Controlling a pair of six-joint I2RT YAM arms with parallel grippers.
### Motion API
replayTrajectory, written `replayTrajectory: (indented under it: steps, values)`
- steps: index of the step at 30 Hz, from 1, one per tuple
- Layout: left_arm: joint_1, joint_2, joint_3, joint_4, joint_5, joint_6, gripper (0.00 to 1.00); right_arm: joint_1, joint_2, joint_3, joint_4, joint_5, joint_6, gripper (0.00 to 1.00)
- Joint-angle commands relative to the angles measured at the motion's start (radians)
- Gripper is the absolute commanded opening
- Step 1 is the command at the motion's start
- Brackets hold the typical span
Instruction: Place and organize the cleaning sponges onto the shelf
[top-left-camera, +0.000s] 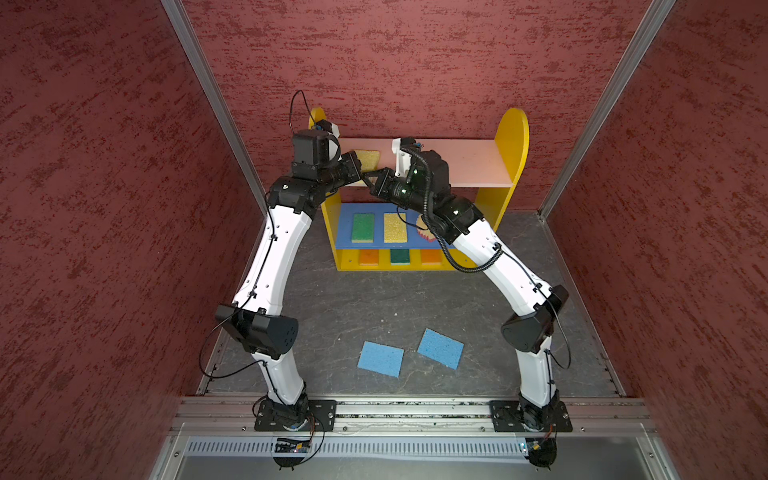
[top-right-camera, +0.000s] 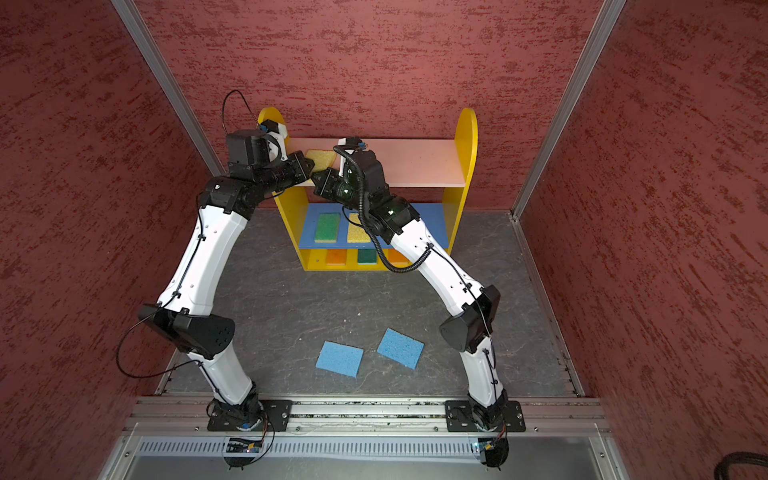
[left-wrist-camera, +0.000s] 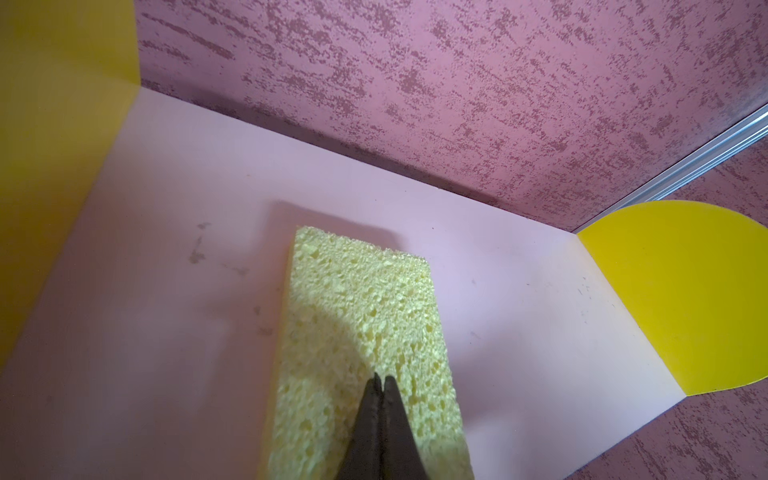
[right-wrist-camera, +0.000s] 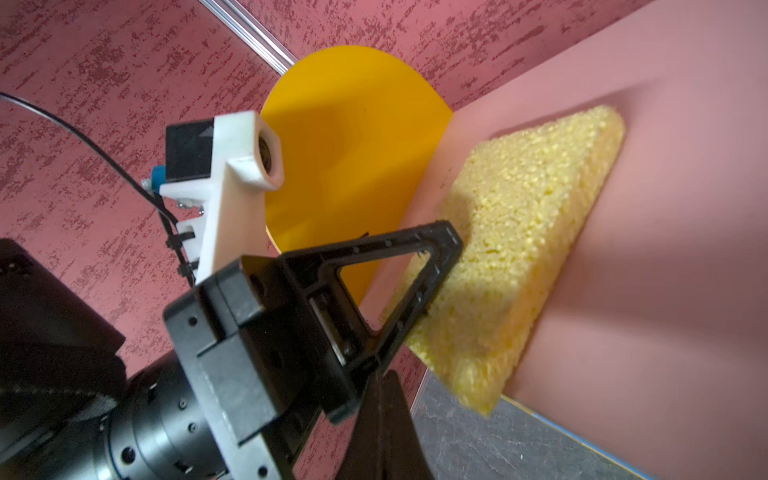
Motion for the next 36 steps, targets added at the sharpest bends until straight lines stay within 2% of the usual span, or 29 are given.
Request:
replayTrajectory:
  steps: [1, 7, 19, 30, 36]
  values:
    - [-0.006, 0.007, 0.016, -0.01, -0.017, -0.004, 0.03, -0.015, 0.038, 0.043, -0.053, 0.024, -0.007, 0.0]
    - [-0.005, 0.029, 0.04, -0.022, -0.029, 0.007, 0.03, -0.011, 0.026, 0.028, -0.047, -0.037, 0.006, 0.0]
    - [-0.005, 0.05, 0.045, -0.027, -0.021, 0.011, 0.03, 0.015, -0.04, -0.091, -0.001, -0.05, -0.002, 0.0]
    - [-0.005, 0.045, 0.038, -0.042, -0.011, 0.01, 0.03, 0.01, -0.005, -0.035, -0.023, -0.017, -0.017, 0.0]
    - [-0.004, 0.005, -0.036, 0.003, 0.003, 0.001, 0.04, -0.007, 0.023, -0.022, -0.017, -0.022, 0.0, 0.0]
